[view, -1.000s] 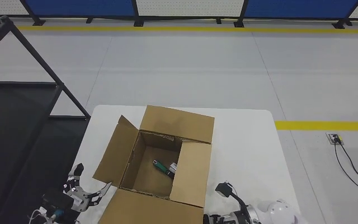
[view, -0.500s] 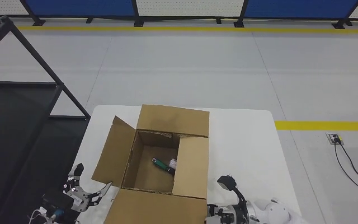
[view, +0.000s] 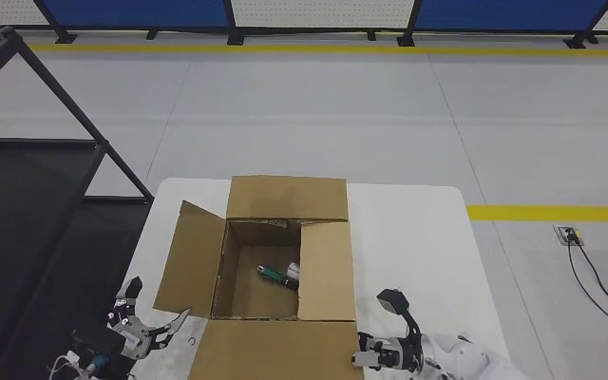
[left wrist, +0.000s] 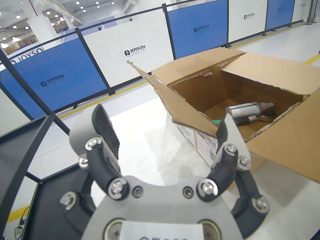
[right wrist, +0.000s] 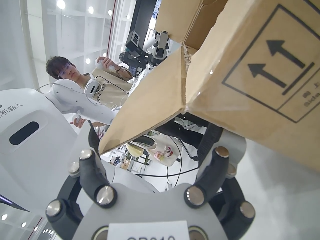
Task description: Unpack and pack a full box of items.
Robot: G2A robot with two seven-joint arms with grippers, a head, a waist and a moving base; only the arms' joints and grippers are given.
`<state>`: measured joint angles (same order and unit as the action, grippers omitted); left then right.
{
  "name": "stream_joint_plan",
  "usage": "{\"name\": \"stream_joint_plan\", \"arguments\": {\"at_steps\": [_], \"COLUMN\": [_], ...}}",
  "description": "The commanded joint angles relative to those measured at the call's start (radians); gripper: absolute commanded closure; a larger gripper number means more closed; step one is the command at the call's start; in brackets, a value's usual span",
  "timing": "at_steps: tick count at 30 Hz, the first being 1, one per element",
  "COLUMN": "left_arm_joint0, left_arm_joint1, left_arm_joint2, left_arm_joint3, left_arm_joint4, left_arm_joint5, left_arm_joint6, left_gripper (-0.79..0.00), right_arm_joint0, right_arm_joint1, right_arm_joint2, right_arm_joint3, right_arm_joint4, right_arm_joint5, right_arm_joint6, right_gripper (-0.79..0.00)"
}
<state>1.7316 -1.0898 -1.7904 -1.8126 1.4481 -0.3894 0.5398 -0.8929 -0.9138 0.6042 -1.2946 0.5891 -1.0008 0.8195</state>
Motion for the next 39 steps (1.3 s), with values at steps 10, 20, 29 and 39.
{"name": "stream_joint_plan", "arguments": {"at_steps": [10, 20, 29, 39], "left_arm_joint0": [0.000, 0.000, 0.007, 0.006], "left_arm_joint1": [0.000, 0.000, -0.003, -0.006], "left_arm_joint2": [0.000, 0.000, 0.014, -0.002], "left_arm_joint3": [0.000, 0.000, -0.054, -0.051], "left_arm_joint4": [0.000, 0.000, 0.017, -0.012], "left_arm_joint5": [0.000, 0.000, 0.010, 0.026], "left_arm_joint6": [0.000, 0.000, 0.001, -0.010], "left_gripper": [-0.785, -0.785, -0.785, -0.785], "right_arm_joint0": [-0.050, -0.126, -0.121, -0.074], "right_arm_joint1": [0.061, 0.079, 0.060, 0.042], "right_arm_joint2": [0.108, 0.274, 0.309, 0.270], "right_arm_joint3": [-0.024, -0.079, -0.115, -0.085], "right_arm_joint4": [0.034, 0.052, 0.020, 0.018], "right_arm_joint5": [-0.012, -0.012, -0.012, -0.012], "right_arm_joint6": [-0.012, -0.012, -0.012, -0.012], "right_gripper": [-0.785, -0.785, -0.785, -0.785]}}
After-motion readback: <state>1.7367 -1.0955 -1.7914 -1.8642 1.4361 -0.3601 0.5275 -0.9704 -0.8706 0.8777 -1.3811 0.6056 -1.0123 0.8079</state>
